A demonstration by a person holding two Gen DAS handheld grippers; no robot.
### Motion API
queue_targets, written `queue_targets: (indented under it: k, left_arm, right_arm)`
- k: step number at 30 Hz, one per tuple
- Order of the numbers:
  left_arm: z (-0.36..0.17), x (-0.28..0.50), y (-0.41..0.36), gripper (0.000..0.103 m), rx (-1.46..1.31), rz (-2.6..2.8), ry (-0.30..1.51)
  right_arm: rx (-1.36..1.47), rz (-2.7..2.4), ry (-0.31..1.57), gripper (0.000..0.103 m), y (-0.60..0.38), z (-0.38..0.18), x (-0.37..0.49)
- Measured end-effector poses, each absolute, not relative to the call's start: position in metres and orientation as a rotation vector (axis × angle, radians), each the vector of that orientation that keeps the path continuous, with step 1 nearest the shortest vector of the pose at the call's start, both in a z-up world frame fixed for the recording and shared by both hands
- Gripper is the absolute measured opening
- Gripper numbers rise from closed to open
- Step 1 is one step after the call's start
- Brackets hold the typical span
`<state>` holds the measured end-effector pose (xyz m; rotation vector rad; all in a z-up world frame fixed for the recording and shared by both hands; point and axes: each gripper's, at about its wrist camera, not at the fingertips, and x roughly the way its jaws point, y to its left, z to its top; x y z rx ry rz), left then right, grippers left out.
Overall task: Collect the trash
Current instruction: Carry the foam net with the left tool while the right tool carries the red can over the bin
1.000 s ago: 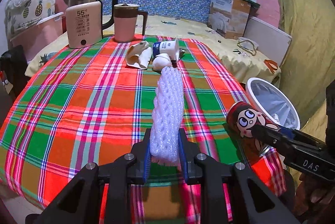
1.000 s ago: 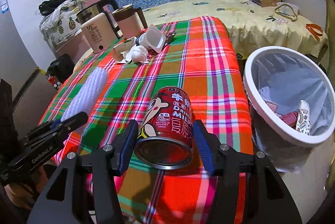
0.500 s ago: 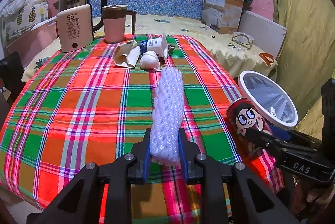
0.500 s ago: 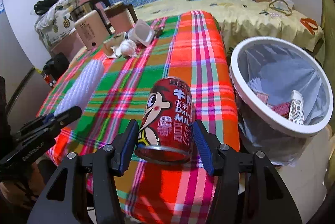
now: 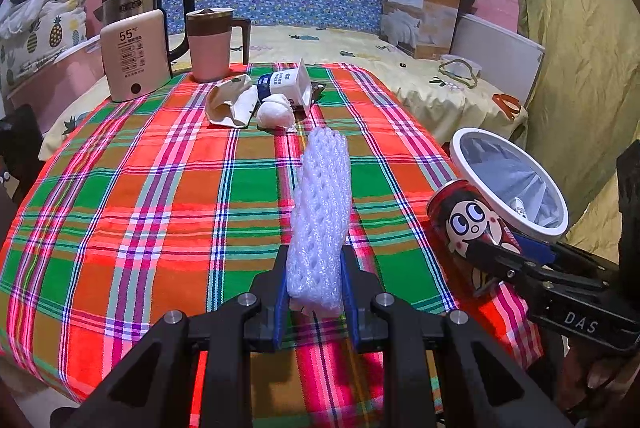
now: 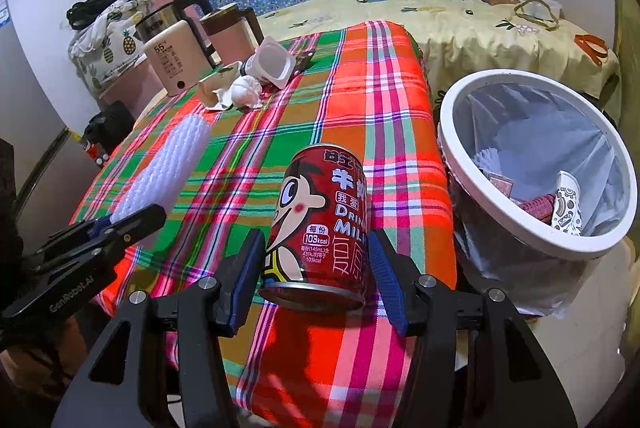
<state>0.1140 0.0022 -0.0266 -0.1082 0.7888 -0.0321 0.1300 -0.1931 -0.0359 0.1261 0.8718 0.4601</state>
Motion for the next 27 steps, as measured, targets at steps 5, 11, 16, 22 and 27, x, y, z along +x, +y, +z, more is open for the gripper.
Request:
queue_targets:
  k: [5,11,16,22,27]
  left_arm:
    - [-0.025,0.114,-0.001,0.023,-0.105,-0.035,0.786]
    - [-0.021,0.117,-0.008,0.023,-0.094,-0.049,0.779]
    - [-0.017,0.122,-0.021,0.023,-0.079,-0.077,0.767]
    - [-0.011,0.133,-0.042,0.023,-0.057,-0.124,0.756]
    - [-0.007,0.144,-0.066,0.023,-0.043,-0.179,0.748]
  right_arm:
    - [0.136,0.463,0.846,0.055,-0.197,-0.029,0.128]
    - [0.155,0.463,0.827,0.055,-0.202,-0.023,0.129]
    - [0.167,0.447,0.806,0.055,-0.210,-0.017,0.130]
    - [0.182,0.401,0.779,0.055,-0.228,-0.011,0.131]
    - [0.200,0.349,0.764,0.055,-0.247,-0.010,0.132]
